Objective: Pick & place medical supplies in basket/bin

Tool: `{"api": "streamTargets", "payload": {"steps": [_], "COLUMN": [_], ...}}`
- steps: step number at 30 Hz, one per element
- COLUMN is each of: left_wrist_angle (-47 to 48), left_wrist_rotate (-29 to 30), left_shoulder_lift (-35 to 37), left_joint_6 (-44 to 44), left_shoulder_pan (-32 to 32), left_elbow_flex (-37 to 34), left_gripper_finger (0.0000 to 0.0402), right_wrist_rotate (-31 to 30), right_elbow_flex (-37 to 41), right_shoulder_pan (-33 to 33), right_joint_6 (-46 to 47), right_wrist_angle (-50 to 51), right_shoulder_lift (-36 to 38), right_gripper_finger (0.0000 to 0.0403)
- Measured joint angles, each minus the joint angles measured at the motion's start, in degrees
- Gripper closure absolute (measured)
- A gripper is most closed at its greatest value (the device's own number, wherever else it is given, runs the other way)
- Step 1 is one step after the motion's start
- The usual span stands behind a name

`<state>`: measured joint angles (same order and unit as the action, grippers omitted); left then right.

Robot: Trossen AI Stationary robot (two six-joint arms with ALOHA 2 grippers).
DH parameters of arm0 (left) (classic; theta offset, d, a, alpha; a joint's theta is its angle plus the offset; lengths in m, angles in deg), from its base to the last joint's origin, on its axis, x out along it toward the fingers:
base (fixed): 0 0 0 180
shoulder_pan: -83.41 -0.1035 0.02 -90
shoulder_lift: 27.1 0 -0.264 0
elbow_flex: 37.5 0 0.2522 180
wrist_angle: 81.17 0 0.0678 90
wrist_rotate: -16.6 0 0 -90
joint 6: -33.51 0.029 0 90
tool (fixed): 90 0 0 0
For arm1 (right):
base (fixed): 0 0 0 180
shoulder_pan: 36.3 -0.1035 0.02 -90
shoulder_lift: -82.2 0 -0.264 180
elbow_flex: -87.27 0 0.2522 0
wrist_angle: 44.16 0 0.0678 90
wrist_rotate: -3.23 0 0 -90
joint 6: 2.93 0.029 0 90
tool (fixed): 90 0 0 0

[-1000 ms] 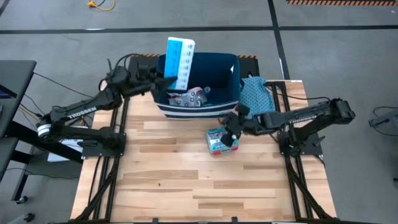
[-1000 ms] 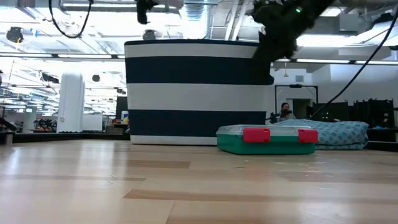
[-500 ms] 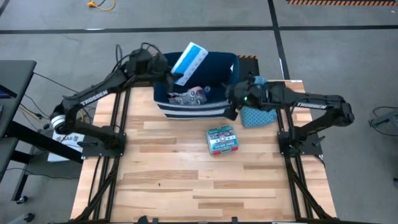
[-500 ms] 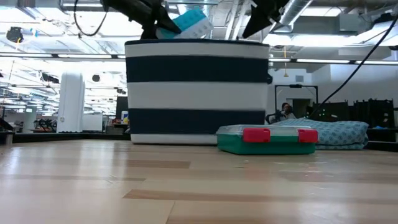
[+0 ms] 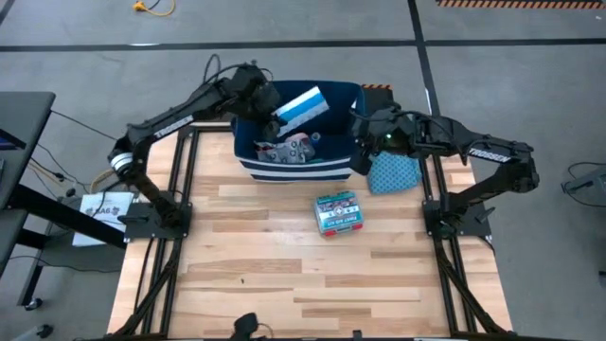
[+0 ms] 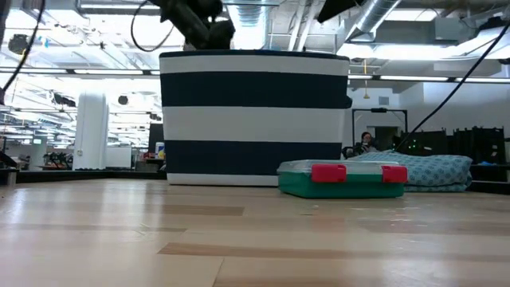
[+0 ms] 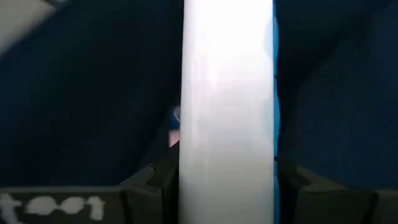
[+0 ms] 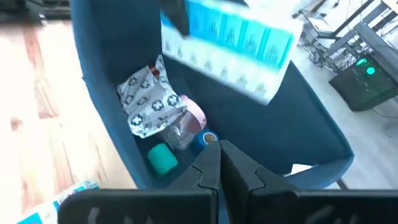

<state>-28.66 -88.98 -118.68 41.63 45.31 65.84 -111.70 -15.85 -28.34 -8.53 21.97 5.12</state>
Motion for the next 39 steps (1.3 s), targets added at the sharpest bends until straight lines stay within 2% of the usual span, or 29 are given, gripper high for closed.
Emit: {"api": "streamTargets", "payload": {"steps": [9, 14, 20, 32, 39], "left_wrist_angle": [6.4, 7.5, 6.4, 7.2, 10.2], "left_wrist_rotate": [-10.1, -9.4, -8.0, -3.7, 0.4], "left_shoulder_lift": [-9.0, -11.8, -11.7, -11.5, -11.5], "left_joint_6": [6.3, 8.8, 10.8, 12.3, 13.5], "left_shoulder_pan": [-0.2, -0.2, -0.6, -0.5, -0.5], "left_elbow_flex": [2.6, 2.6, 2.6, 2.6, 3.3], "left_gripper_finger": [0.0267, 0.026, 0.025, 0.0185, 0.017], "right_wrist_rotate": [-0.4, -0.4, -0.5, -0.5, -0.4], "right_elbow_flex": [-0.9, -0.9, -0.9, -0.9, -0.9], "right_shoulder_pan": [-0.3, 0.3, 1.5, 2.4, 2.4], "right_joint_6": [0.6, 0.6, 0.7, 0.7, 1.2], "right_wrist_angle": [-0.1, -0.1, -0.1, -1.0, -1.0], "right_shoulder_lift": [0.0, 0.0, 0.0, 0.0, 0.0], "right_gripper_finger": [0.0403, 0.0403, 0.0403, 0.0403, 0.0403]}}
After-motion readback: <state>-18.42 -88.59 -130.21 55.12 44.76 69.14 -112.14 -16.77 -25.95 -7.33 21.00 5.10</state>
